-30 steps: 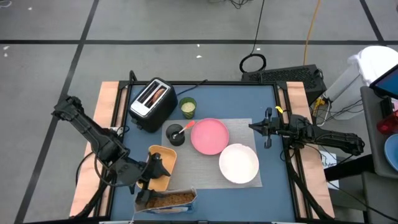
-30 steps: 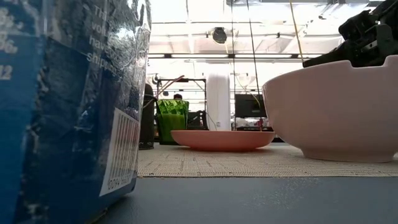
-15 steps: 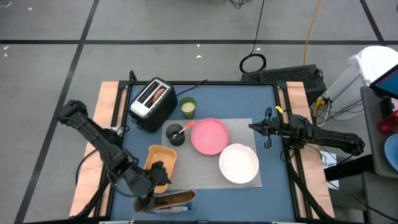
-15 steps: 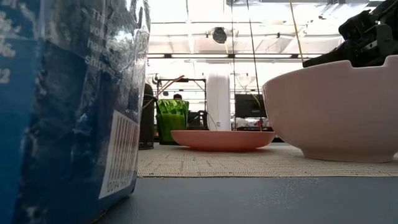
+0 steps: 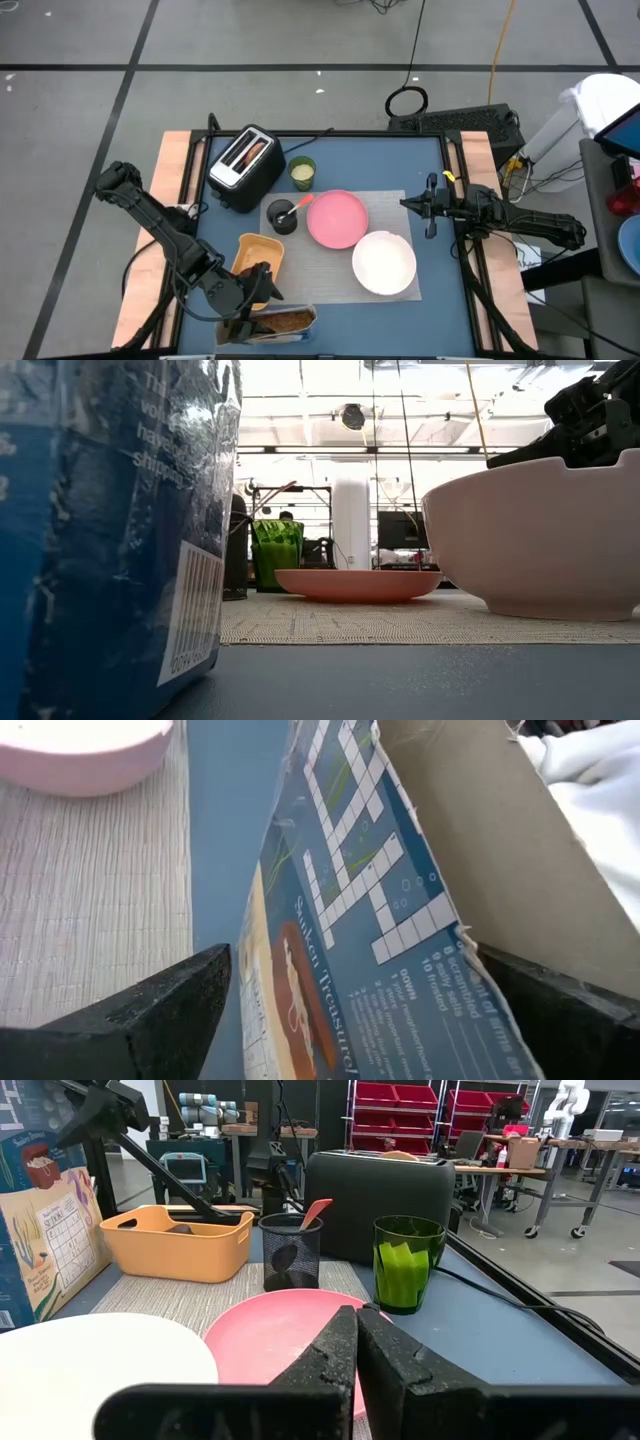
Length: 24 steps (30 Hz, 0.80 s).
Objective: Arrange a breakfast setting
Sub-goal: Pour the cereal in the bowl
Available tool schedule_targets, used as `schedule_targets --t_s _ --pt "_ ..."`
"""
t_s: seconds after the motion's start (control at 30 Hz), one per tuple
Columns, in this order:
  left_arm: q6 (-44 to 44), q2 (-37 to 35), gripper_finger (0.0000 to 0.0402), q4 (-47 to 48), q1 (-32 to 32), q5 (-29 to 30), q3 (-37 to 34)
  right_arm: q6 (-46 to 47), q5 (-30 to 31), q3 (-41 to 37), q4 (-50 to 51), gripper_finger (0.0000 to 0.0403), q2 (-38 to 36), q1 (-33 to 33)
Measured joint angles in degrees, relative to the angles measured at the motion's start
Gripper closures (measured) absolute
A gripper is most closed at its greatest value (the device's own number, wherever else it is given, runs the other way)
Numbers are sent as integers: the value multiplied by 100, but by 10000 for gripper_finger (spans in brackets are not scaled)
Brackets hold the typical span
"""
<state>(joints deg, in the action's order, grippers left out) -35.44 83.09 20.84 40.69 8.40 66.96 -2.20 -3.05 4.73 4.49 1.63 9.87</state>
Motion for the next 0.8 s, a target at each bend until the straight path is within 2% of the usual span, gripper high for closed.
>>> schedule_targets --t_s 0.8 --pt "74 0 2 -11 0 -9 0 0 0 0 0 401 -1 0"
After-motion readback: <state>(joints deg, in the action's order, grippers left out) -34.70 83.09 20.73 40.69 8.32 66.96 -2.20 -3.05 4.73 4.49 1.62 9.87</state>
